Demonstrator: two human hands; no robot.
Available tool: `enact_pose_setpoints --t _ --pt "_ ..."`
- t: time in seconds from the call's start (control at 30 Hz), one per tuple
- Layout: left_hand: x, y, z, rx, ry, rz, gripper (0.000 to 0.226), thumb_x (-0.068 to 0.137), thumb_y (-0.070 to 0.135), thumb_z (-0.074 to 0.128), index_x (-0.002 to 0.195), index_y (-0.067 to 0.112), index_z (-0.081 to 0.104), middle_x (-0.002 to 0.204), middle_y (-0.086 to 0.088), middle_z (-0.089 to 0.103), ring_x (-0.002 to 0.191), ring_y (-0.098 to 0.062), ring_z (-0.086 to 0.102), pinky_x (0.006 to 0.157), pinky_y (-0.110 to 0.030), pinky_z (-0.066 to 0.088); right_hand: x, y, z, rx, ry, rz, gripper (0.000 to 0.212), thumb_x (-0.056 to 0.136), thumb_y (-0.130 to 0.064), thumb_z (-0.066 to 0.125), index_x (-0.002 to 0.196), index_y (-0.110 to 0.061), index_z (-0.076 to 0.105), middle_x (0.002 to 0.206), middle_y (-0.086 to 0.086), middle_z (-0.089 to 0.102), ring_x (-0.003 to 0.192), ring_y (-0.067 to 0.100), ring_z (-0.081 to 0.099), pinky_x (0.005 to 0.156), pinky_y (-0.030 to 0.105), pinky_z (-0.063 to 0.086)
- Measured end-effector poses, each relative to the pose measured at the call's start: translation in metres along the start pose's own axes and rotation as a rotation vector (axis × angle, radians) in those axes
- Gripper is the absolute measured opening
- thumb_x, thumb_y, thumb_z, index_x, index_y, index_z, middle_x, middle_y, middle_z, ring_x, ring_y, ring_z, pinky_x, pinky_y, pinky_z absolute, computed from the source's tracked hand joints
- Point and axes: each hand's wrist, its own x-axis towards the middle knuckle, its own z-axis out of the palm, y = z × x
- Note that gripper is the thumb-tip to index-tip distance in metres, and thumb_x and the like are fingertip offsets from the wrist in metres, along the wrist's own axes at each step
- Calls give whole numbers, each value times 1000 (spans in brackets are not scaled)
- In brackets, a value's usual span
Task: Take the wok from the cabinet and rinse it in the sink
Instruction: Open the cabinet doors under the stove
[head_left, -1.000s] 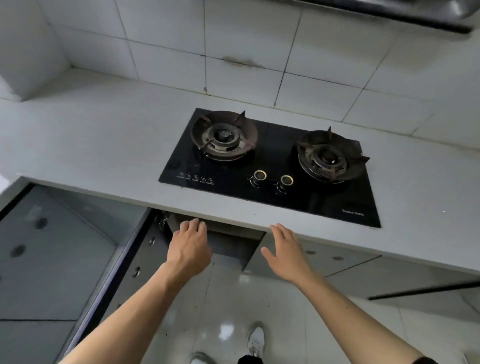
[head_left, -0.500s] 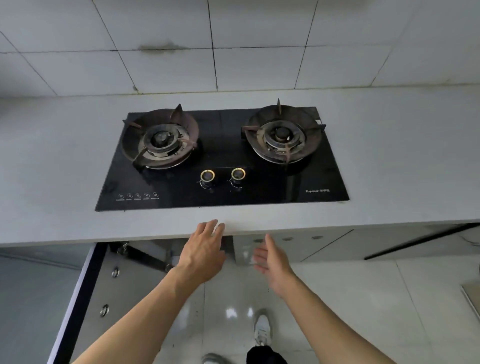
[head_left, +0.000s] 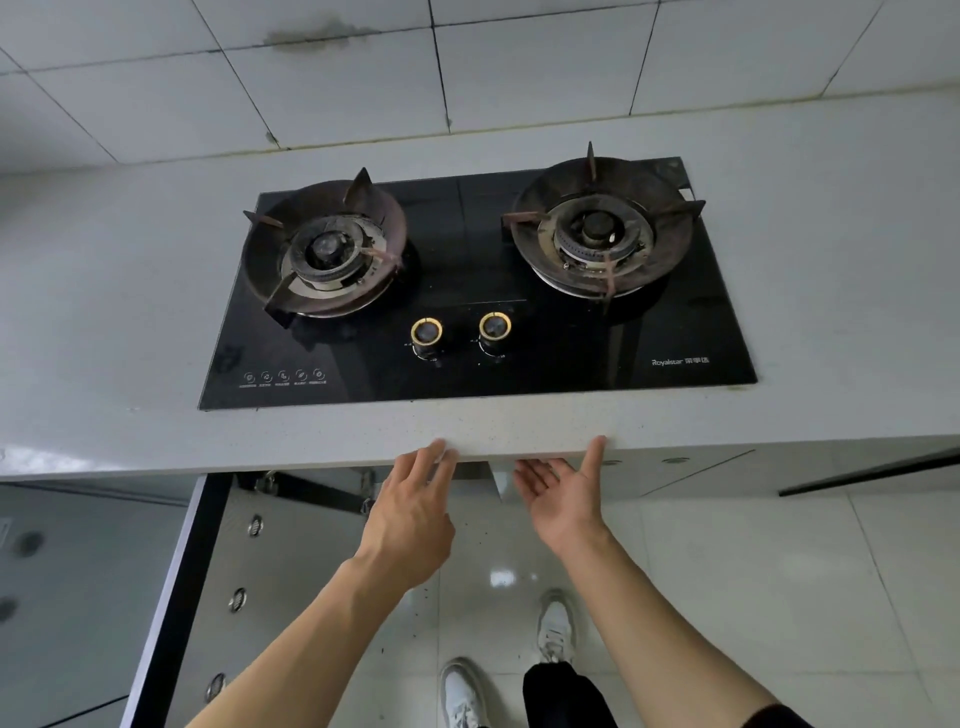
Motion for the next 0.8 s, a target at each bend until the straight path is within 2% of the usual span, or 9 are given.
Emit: enact_pose_setpoints --t 0.17,0.37,0.57,0.7,0.8 --pt "0 0 1 43 9 12 80 85 16 56 153 17 14 159 1 7 139 -24 20 115 -30 27 0 6 2 137 -13 -19 98 79 -81 38 137 -2 43 132 21 50 123 35 49 110 45 38" --pt "0 2 2 74 11 25 84 81 18 59 152 13 16 157 -3 10 136 -26 23 114 -31 29 -3 7 3 140 -15 -39 94 82 -79 35 139 -5 43 133 21 50 123 34 49 109 44 38" --pt "0 2 0 93 2 28 84 82 18 59 152 14 13 156 -1 8 137 -25 21 116 -31 28 -5 7 3 219 -22 -15 95 87 -75 32 146 0 30 147 24 37 137 37 35 116 45 29" --pt "0 5 -2 138 7 44 81 80 17 58 149 11 17 152 -3 13 132 -26 26 113 -30 29 -9 9 -5 170 -2 -27 95 87 -75 32 140 3 36 135 25 47 127 39 46 111 46 36" --pt "0 5 -3 145 14 48 79 78 16 59 147 10 20 149 -4 18 130 -27 29 111 -30 31 -19 17 -17 59 53 -63 78 88 -70 38 125 -2 47 119 23 54 111 35 56 100 44 46"
